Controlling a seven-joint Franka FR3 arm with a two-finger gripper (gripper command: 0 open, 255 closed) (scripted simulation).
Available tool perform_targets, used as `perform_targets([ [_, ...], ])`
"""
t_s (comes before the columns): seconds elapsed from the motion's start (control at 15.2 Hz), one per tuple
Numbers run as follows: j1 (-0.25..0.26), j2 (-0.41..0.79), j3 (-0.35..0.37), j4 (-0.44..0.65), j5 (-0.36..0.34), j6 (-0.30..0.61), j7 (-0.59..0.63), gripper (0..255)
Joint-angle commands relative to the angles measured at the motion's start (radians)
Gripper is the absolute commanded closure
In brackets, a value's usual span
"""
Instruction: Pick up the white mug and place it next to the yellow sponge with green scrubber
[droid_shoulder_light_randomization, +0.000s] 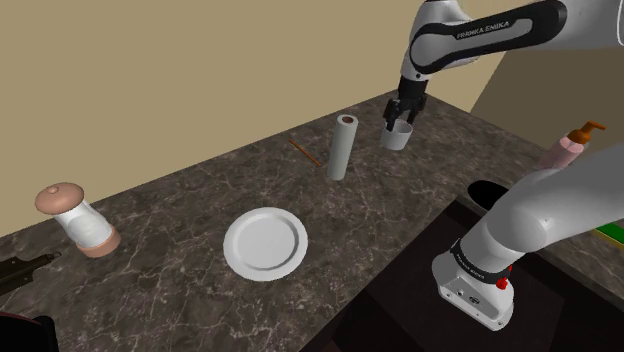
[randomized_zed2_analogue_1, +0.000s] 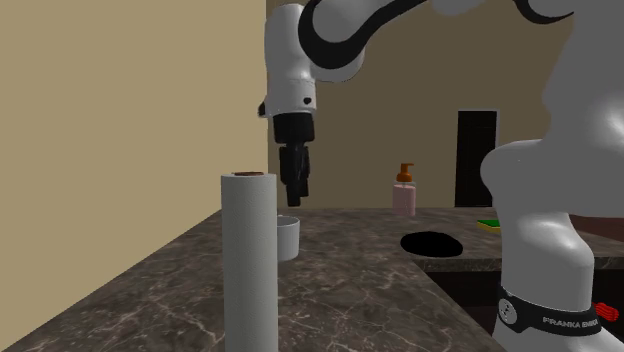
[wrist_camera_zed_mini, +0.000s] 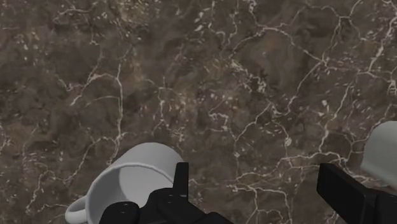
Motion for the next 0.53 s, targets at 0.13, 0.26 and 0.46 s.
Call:
perform_targets([
  [0.13, -0.014, 0.133, -0.035, 0.046, -0.004, 0.110, -0.036, 0],
  [0.26, -0.021, 0.203, -0.053, 0.076, 0.001, 0.161, -0.057, 0],
  [0.46, -0.029, 0.277, -0.069, 0.112, 0.010, 0.208, -0.081, 0],
])
